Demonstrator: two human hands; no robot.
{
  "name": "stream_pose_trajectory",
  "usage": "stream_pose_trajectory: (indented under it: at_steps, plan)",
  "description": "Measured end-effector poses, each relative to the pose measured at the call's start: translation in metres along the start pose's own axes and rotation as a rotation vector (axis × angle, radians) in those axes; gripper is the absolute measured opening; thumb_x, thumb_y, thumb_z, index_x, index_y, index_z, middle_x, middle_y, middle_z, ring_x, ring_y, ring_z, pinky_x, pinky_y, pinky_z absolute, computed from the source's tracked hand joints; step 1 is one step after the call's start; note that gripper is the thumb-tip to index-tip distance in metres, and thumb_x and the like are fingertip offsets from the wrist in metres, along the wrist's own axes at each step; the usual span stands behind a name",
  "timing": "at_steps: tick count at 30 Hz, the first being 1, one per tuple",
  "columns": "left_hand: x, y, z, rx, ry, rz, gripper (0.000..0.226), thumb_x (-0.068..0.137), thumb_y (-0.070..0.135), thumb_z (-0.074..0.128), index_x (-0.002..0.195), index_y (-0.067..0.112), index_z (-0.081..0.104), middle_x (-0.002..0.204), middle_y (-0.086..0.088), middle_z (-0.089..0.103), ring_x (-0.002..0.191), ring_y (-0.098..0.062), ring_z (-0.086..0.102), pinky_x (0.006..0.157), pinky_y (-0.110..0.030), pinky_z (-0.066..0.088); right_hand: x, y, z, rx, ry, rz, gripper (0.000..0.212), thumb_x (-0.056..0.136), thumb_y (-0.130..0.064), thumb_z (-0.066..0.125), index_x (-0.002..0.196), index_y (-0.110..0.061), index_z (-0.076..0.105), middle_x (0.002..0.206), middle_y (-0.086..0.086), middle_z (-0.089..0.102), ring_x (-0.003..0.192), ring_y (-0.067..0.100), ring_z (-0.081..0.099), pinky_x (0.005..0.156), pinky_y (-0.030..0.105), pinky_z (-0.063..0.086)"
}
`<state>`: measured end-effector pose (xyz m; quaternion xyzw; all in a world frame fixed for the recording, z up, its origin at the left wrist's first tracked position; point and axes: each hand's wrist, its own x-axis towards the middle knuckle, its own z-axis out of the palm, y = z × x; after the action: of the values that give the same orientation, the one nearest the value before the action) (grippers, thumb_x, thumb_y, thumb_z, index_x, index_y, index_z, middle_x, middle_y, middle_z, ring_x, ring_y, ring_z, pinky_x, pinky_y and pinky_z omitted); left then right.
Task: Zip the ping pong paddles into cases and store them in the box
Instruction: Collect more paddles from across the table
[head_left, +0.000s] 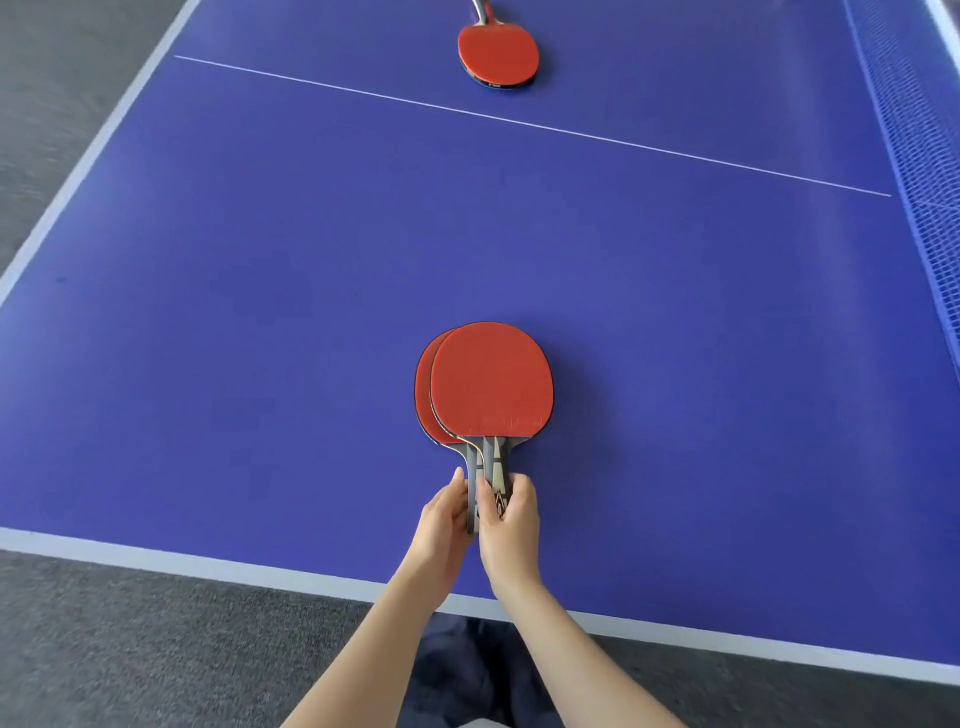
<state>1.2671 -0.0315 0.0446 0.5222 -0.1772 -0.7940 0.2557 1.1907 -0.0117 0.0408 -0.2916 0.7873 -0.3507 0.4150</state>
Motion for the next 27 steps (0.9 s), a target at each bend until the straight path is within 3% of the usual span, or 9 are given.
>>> stream_pose_trajectory:
  at_steps: [4, 7, 11, 14, 16, 18, 20, 23, 27]
  plan:
    - [0.0, -0.001, 0.0, 0.01, -0.01, 0.044, 0.032, 0.101, 0.032, 0.042, 0.094, 0.014, 0.067, 0.08, -0.001, 0.066, 0.078, -0.014, 0.062, 0.073, -0.026, 0.048, -0.001, 0.002, 0.001, -0.048, 0.015, -0.045, 0.015, 0.095, -0.025, 0.056, 0.092, -0.014, 0.048, 0.093, 0.002, 0.049, 0.079, 0.008, 0.052, 0.063, 0.011, 0.042]
    - [0.001, -0.003, -0.001, 0.005, 0.007, 0.059, 0.027, 0.101, 0.029, 0.045, 0.1, 0.011, 0.066, 0.08, 0.0, 0.068, 0.077, -0.011, 0.064, 0.07, -0.024, 0.049, -0.001, 0.007, 0.003, -0.055, 0.018, -0.075, 0.012, 0.096, -0.027, 0.055, 0.097, -0.016, 0.05, 0.095, -0.001, 0.045, 0.083, 0.01, 0.054, 0.065, 0.012, 0.045]
    - [0.0, -0.003, 0.0, 0.025, 0.007, 0.053, 0.027, 0.099, 0.029, 0.047, 0.104, 0.009, 0.065, 0.077, 0.003, 0.066, 0.07, -0.007, 0.063, 0.066, -0.022, 0.048, -0.003, 0.016, 0.006, -0.093, -0.009, -0.125, 0.03, 0.097, -0.034, 0.05, 0.119, -0.014, 0.055, 0.102, -0.009, 0.041, 0.098, 0.016, 0.056, 0.08, 0.03, 0.052]
    - [0.001, -0.004, -0.001, 0.054, 0.015, 0.05, 0.032, 0.098, 0.029, 0.051, 0.113, 0.003, 0.06, 0.071, 0.007, 0.063, 0.063, -0.004, 0.06, 0.057, -0.016, 0.046, -0.004, 0.018, 0.002, -0.099, -0.036, -0.139, 0.033, 0.098, -0.033, 0.048, 0.126, -0.017, 0.053, 0.104, -0.012, 0.04, 0.1, 0.013, 0.056, 0.083, 0.029, 0.052]
    - [0.002, -0.005, -0.001, 0.065, 0.025, 0.055, 0.04, 0.095, 0.032, 0.058, 0.118, 0.0, 0.058, 0.075, 0.005, 0.063, 0.066, -0.005, 0.061, 0.058, -0.017, 0.048, -0.005, 0.017, -0.002, -0.082, -0.073, -0.135, 0.033, 0.1, -0.031, 0.045, 0.13, -0.02, 0.051, 0.107, -0.009, 0.041, 0.099, 0.01, 0.055, 0.079, 0.019, 0.049]
    - [0.001, -0.004, 0.002, 0.065, 0.041, 0.049, 0.04, 0.091, 0.034, 0.063, 0.118, 0.004, 0.058, 0.083, 0.001, 0.065, 0.072, -0.008, 0.065, 0.065, -0.021, 0.051, -0.004, 0.015, -0.01, -0.049, -0.114, -0.116, 0.031, 0.102, -0.029, 0.04, 0.129, -0.022, 0.052, 0.109, -0.006, 0.043, 0.1, 0.009, 0.054, 0.08, 0.017, 0.044]
    - [0.001, -0.004, 0.006, 0.06, 0.08, 0.037, 0.036, 0.088, 0.032, 0.067, 0.117, 0.01, 0.059, 0.093, -0.005, 0.067, 0.078, -0.01, 0.067, 0.073, -0.028, 0.055, 0.003, 0.012, -0.02, -0.007, -0.122, -0.06, 0.032, 0.102, -0.027, 0.038, 0.131, -0.02, 0.051, 0.113, -0.006, 0.045, 0.102, 0.009, 0.052, 0.086, 0.022, 0.041]
    - [0.005, -0.006, 0.009, 0.135, 0.16, 0.026, 0.051, 0.077, 0.037, 0.078, 0.12, 0.02, 0.055, 0.103, -0.008, 0.067, 0.086, -0.015, 0.064, 0.086, -0.034, 0.053, 0.027, 0.004, -0.037, 0.069, -0.027, 0.045, 0.038, 0.1, -0.031, 0.043, 0.135, -0.018, 0.047, 0.122, -0.006, 0.048, 0.109, 0.008, 0.049, 0.093, 0.024, 0.037]
    - [0.007, -0.008, 0.013, 0.227, 0.206, 0.053, 0.055, 0.077, 0.033, 0.079, 0.121, 0.028, 0.046, 0.102, -0.006, 0.062, 0.081, -0.013, 0.059, 0.078, -0.025, 0.05, 0.074, -0.012, -0.046, 0.187, -0.043, 0.167, 0.05, 0.095, -0.04, 0.052, 0.137, -0.014, 0.043, 0.126, 0.0, 0.058, 0.116, 0.02, 0.057, 0.103, 0.04, 0.044]
